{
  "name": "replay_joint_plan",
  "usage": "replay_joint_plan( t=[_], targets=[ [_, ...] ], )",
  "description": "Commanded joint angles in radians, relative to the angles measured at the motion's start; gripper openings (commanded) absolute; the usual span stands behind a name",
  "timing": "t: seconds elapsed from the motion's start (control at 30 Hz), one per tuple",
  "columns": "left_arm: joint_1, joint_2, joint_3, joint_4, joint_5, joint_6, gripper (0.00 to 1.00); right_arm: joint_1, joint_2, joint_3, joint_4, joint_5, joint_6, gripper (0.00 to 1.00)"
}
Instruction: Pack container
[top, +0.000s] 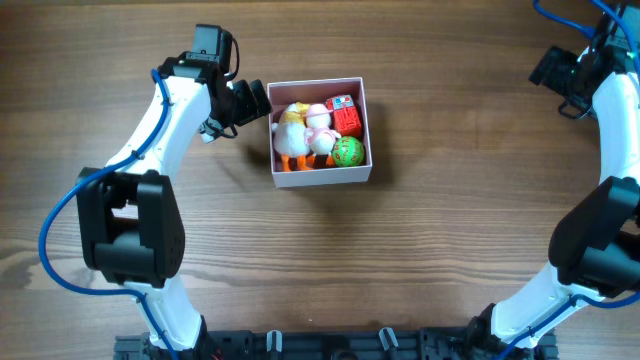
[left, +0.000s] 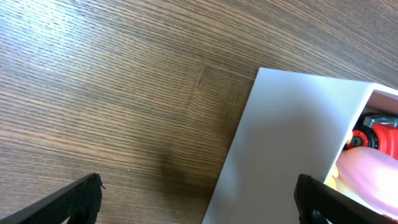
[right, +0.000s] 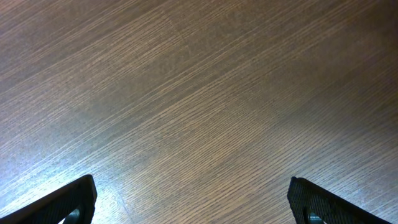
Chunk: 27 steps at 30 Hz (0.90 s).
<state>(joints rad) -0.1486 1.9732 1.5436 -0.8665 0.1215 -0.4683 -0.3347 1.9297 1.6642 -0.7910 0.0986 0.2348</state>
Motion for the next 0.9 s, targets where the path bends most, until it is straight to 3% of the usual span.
replay_joint_plan(
  t=[0.0,0.27,0.87],
  targets=[
    [0.002,0.004,-0.005,0.004,0.040,0.020,1.00,0.001,0.001,-0.002,0.002,0.017,0.011,1.00],
    [0.002,0.004,-0.005,0.018,0.085,0.072,1.00,0.001,0.001,-0.002,0.002,0.017,0.011,1.00],
    [0.002,0.004,-0.005,0.022,0.072,0.071,1.00,0.001,0.001,-0.002,0.002,0.017,0.011,1.00]
  ],
)
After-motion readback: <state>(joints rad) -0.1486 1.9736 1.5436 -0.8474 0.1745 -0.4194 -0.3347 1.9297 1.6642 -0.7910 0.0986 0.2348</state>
